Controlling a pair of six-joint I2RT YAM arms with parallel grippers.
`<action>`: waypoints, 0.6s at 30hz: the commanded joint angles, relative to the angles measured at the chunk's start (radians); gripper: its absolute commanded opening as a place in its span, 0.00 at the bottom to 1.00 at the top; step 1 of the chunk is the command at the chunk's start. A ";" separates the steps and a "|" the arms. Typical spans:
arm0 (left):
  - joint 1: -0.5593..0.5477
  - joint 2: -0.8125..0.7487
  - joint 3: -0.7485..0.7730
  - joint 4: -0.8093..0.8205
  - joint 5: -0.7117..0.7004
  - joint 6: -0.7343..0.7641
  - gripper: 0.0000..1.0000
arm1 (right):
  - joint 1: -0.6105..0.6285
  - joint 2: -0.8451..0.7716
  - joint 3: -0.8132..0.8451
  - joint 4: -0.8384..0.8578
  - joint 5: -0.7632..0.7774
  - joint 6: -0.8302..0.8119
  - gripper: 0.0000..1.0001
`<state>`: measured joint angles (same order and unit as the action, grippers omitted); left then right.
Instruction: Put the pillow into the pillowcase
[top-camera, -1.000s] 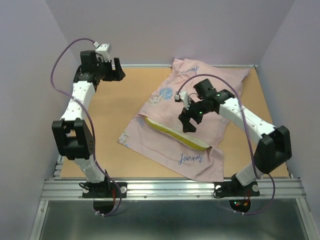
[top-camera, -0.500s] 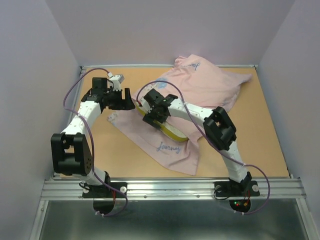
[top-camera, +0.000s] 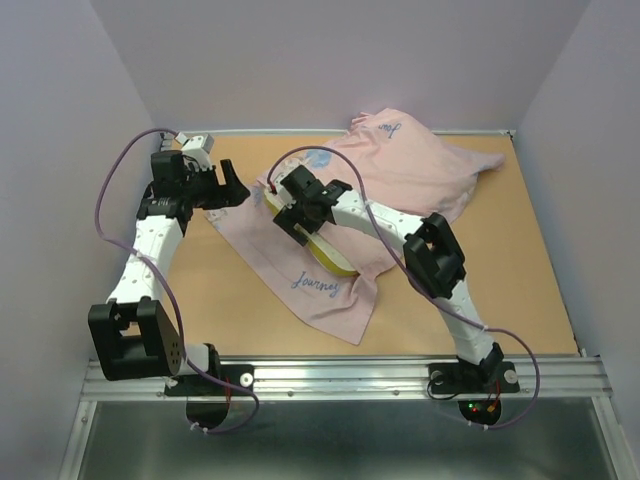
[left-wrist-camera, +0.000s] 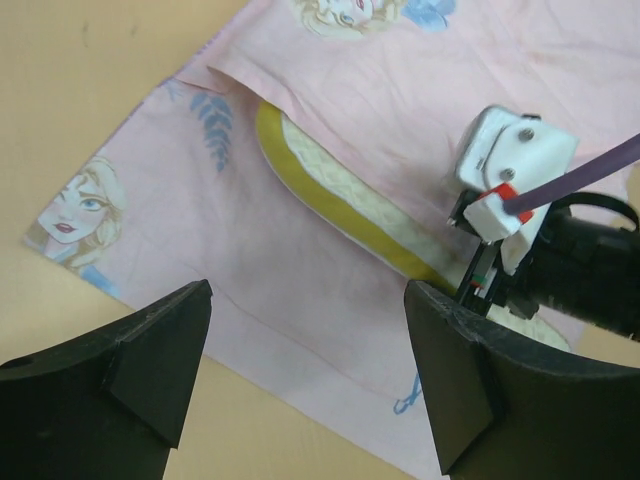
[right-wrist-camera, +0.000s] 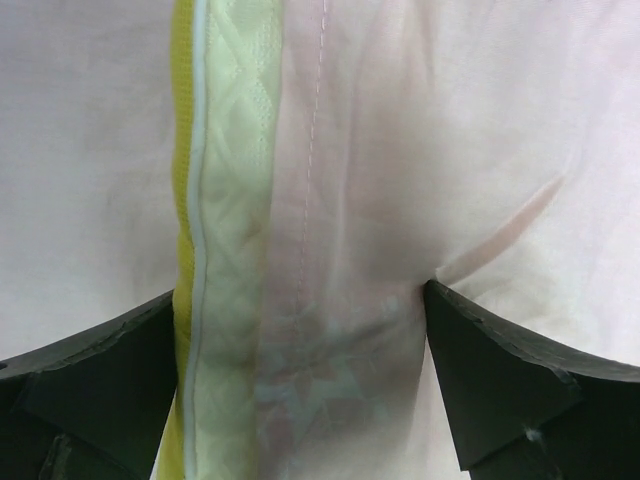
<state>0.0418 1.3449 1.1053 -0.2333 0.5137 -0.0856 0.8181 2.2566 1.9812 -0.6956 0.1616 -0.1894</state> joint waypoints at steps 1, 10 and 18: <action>0.009 -0.029 -0.016 0.036 -0.017 -0.033 0.89 | -0.002 0.083 -0.024 0.011 0.003 0.016 0.97; 0.009 -0.133 -0.176 0.038 -0.077 -0.059 0.84 | -0.095 -0.018 0.054 -0.015 -0.235 0.059 0.01; -0.078 -0.051 -0.196 0.135 -0.098 -0.141 0.78 | -0.359 -0.074 0.084 0.085 -0.878 0.396 0.00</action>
<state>0.0147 1.2537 0.9161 -0.1989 0.4244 -0.1741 0.5518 2.2585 2.0262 -0.6880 -0.4316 0.0353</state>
